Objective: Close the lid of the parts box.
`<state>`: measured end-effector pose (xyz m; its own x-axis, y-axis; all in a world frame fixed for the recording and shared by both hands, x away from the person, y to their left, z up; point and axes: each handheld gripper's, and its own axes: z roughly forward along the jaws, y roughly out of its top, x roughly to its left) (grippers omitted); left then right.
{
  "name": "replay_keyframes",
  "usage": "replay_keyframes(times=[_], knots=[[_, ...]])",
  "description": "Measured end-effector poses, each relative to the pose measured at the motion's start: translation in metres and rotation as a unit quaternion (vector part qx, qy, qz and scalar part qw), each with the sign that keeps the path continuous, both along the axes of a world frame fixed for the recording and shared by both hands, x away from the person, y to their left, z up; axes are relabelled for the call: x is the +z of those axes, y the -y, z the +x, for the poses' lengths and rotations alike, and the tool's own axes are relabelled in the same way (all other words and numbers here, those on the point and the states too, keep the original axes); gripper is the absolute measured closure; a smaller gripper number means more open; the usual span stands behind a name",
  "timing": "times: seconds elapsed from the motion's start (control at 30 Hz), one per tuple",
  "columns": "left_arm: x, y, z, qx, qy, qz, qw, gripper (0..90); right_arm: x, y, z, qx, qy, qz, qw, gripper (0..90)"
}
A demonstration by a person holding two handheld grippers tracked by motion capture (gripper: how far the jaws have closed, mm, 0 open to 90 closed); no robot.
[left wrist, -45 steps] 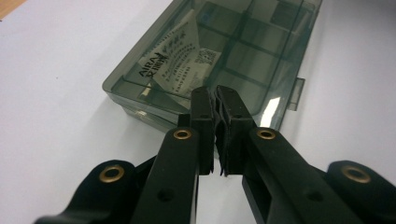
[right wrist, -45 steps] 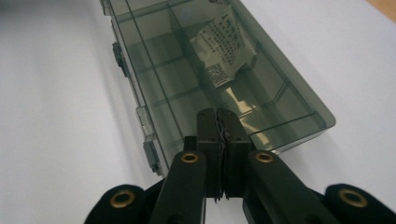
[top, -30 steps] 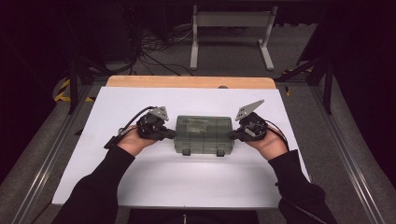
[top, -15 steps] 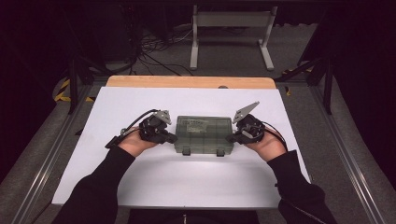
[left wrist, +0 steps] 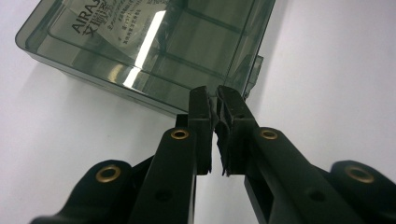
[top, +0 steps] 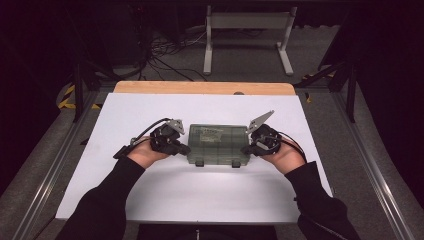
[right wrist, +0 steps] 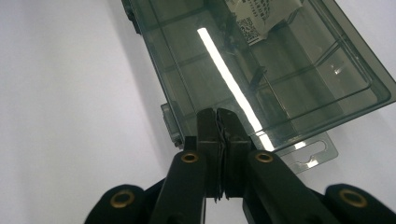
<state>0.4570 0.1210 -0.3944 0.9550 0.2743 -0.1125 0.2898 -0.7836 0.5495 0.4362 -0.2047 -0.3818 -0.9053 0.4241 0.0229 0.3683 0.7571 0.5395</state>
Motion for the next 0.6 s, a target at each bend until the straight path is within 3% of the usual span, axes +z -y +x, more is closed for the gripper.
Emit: replay_keyframes(times=[0.17, 0.6], knots=[[-0.0017, 0.0024, -0.0004, -0.006, 0.001, 0.010, 0.9999, 85.6, -0.0040, -0.0022, -0.0005, -0.001, 0.000, -0.010, 1.0000, 88.1], [-0.0020, 0.0012, 0.0003, 0.003, 0.003, 0.014, 0.9999, 84.6, -0.0054, -0.0012, -0.0012, -0.005, 0.007, 0.000, 1.0000, 86.6]])
